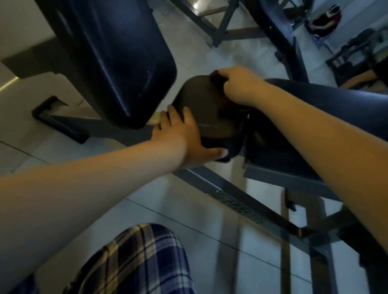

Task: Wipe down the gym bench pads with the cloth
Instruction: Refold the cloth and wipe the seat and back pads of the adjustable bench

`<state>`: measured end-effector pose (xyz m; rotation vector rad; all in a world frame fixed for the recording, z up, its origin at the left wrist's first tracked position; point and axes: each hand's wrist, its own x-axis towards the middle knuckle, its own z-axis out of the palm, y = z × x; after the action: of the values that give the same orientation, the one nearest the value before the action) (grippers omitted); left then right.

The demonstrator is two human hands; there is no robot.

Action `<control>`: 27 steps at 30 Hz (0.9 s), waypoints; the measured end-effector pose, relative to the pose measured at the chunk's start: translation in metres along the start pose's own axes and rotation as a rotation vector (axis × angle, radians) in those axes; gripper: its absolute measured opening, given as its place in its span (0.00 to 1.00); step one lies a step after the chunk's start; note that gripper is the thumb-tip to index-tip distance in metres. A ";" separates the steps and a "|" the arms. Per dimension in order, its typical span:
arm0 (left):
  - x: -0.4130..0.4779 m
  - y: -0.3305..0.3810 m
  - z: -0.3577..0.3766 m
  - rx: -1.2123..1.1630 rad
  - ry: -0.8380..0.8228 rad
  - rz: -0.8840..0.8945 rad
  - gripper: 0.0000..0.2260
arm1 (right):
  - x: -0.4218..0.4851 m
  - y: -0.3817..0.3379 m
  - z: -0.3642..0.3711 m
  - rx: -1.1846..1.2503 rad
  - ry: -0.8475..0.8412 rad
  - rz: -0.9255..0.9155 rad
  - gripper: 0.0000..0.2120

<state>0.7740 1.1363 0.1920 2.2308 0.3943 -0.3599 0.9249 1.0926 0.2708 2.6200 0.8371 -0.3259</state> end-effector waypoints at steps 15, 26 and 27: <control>0.001 -0.005 -0.005 0.088 -0.041 0.023 0.45 | -0.040 -0.011 0.014 -0.125 -0.128 -0.193 0.26; 0.011 -0.003 0.002 0.090 -0.035 0.014 0.45 | 0.040 -0.030 0.013 0.023 -0.026 -0.086 0.23; 0.012 -0.002 0.002 0.092 -0.036 0.013 0.45 | 0.043 -0.033 0.013 0.027 -0.013 -0.061 0.23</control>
<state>0.7836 1.1377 0.1848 2.3119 0.3503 -0.4187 0.9382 1.1337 0.2359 2.6184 0.9154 -0.3729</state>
